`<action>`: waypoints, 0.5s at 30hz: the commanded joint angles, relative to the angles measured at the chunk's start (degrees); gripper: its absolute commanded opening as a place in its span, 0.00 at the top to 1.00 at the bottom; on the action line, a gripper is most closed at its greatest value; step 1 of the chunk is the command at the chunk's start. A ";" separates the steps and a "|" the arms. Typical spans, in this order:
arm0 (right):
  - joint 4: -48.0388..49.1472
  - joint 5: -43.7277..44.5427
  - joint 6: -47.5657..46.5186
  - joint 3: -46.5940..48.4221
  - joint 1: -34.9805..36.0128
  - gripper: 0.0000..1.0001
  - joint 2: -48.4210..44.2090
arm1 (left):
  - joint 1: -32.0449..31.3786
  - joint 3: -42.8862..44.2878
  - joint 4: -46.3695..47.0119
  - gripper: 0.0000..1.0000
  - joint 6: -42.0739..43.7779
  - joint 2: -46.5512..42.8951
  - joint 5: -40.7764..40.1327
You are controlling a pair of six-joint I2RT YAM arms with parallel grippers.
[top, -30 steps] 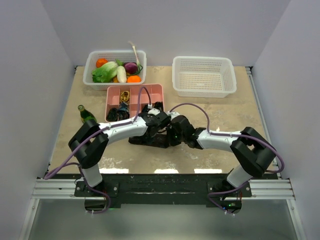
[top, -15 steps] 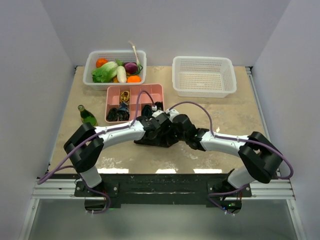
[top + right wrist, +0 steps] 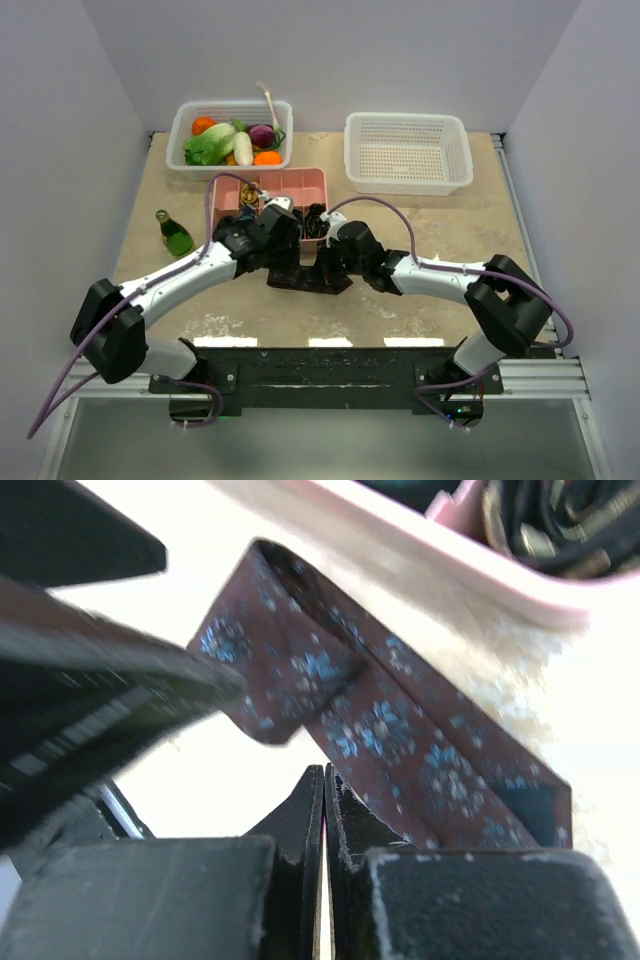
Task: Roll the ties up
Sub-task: Roll the tie at the center of the board.
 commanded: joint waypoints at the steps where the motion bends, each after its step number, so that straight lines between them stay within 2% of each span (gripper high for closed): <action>1: 3.22 -2.65 -1.67 4.95 0.29 0.99 1.91 | 4.93 -3.44 5.00 0.26 2.07 -3.76 6.69; 3: 3.32 -3.44 -1.94 6.70 0.29 0.99 3.49 | 7.05 -6.24 7.72 0.25 2.69 -4.38 12.11; 4: 3.14 -4.06 -2.02 7.32 0.29 0.99 4.19 | 10.19 -7.48 9.21 0.25 2.78 -5.60 14.41; 5: 3.14 -4.50 -2.11 7.85 0.37 0.99 5.16 | 11.88 -8.71 12.44 0.25 2.78 -6.39 20.79; 10: 3.49 -6.34 -2.55 10.23 0.37 0.99 7.53 | 21.80 -15.92 19.23 0.21 2.60 -12.28 30.07; 15: 3.14 -7.58 -2.64 12.69 0.46 0.99 10.61 | 32.09 -22.86 25.91 0.19 1.20 -13.17 46.14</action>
